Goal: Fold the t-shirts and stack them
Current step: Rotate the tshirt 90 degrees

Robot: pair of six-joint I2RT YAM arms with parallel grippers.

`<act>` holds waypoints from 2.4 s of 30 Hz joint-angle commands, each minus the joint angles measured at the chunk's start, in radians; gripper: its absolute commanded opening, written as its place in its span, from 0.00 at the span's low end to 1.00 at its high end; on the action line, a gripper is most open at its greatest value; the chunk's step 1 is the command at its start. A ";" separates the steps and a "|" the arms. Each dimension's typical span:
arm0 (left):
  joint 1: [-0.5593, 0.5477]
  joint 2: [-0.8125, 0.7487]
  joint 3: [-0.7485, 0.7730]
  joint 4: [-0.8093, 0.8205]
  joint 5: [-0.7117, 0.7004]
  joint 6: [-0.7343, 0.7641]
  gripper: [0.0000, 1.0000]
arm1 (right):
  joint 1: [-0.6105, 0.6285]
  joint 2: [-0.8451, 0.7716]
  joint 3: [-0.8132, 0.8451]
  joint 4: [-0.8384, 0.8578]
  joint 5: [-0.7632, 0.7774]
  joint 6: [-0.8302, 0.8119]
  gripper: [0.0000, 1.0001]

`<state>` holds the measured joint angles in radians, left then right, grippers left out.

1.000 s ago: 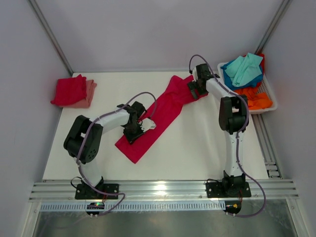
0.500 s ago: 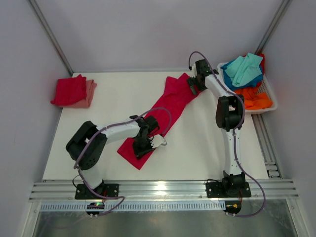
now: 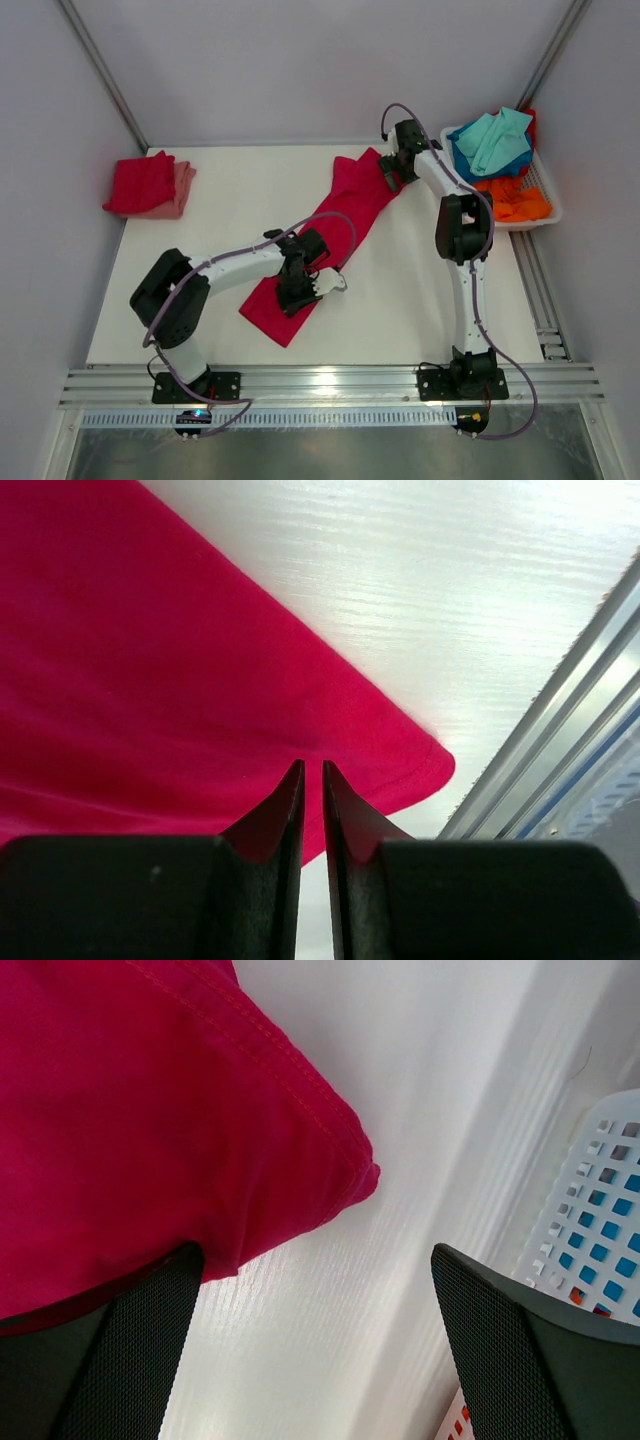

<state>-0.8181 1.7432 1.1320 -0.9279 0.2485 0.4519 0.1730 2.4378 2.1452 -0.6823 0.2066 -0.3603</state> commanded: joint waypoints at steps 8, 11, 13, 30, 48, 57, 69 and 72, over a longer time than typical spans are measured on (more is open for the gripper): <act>-0.006 -0.057 0.069 0.047 0.025 0.005 0.12 | 0.003 -0.043 -0.048 0.047 -0.010 0.008 0.99; -0.006 -0.071 0.078 0.064 0.006 0.011 0.12 | 0.003 -0.062 -0.055 0.058 -0.009 -0.009 0.99; -0.006 -0.071 0.091 0.058 0.011 0.010 0.12 | 0.002 -0.043 -0.022 0.035 0.000 -0.011 0.99; 0.033 0.024 -0.020 0.216 -0.101 0.010 0.12 | 0.003 -0.022 -0.013 0.033 0.013 -0.009 0.99; -0.102 0.191 0.072 0.075 0.054 0.030 0.11 | 0.003 0.058 0.093 -0.008 0.054 -0.006 0.99; -0.256 0.231 0.169 0.008 0.155 0.024 0.11 | 0.005 0.081 0.154 -0.033 0.062 -0.006 0.99; -0.286 0.389 0.457 -0.037 0.247 -0.007 0.11 | 0.042 0.076 0.157 -0.046 0.022 -0.029 0.99; -0.291 0.415 0.509 -0.031 0.267 -0.022 0.11 | 0.051 0.086 0.173 -0.048 0.013 -0.034 0.99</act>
<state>-1.0939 2.1330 1.5887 -0.9768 0.4484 0.4473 0.1993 2.5092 2.2700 -0.7246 0.2401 -0.3832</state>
